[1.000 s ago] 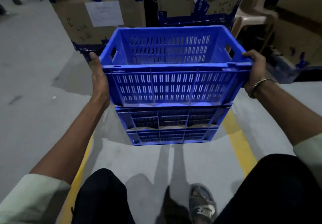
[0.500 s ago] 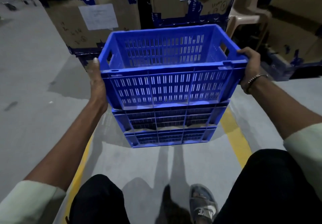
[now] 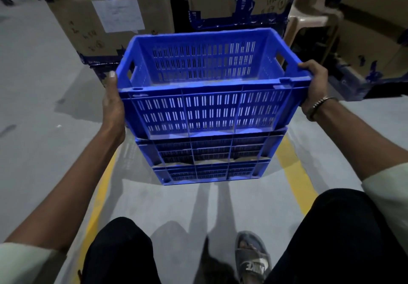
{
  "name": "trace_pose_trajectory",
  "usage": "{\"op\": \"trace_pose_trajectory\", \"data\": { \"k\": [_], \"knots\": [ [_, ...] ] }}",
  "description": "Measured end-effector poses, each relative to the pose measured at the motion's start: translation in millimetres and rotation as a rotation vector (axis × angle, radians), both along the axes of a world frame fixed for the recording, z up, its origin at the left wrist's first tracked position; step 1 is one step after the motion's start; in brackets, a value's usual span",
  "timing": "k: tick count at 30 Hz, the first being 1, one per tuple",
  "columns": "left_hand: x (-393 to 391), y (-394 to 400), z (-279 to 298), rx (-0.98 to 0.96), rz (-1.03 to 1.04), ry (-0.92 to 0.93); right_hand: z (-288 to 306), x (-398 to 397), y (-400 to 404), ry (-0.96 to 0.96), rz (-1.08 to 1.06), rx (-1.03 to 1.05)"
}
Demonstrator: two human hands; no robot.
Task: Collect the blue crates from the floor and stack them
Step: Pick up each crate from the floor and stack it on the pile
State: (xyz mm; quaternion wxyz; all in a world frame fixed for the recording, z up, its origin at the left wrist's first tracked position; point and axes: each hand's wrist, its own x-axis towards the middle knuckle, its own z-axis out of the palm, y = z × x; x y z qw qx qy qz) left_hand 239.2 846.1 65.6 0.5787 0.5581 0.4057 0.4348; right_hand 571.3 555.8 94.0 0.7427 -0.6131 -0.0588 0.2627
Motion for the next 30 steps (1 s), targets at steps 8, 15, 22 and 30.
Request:
{"op": "trace_pose_trajectory", "data": {
  "k": [8,15,22,30],
  "knots": [
    [-14,18,2,-0.018,0.039,-0.034,2,-13,27,-0.015,0.016,0.033],
    [-13,15,-1,-0.041,0.014,-0.124,7,-18,25,-0.028,0.012,0.044],
    [7,6,0,-0.040,-0.056,-0.083,14,-2,15,-0.039,-0.077,0.039],
    [8,8,-6,-0.043,0.002,-0.064,9,-3,6,-0.060,-0.059,-0.054]
  ]
}}
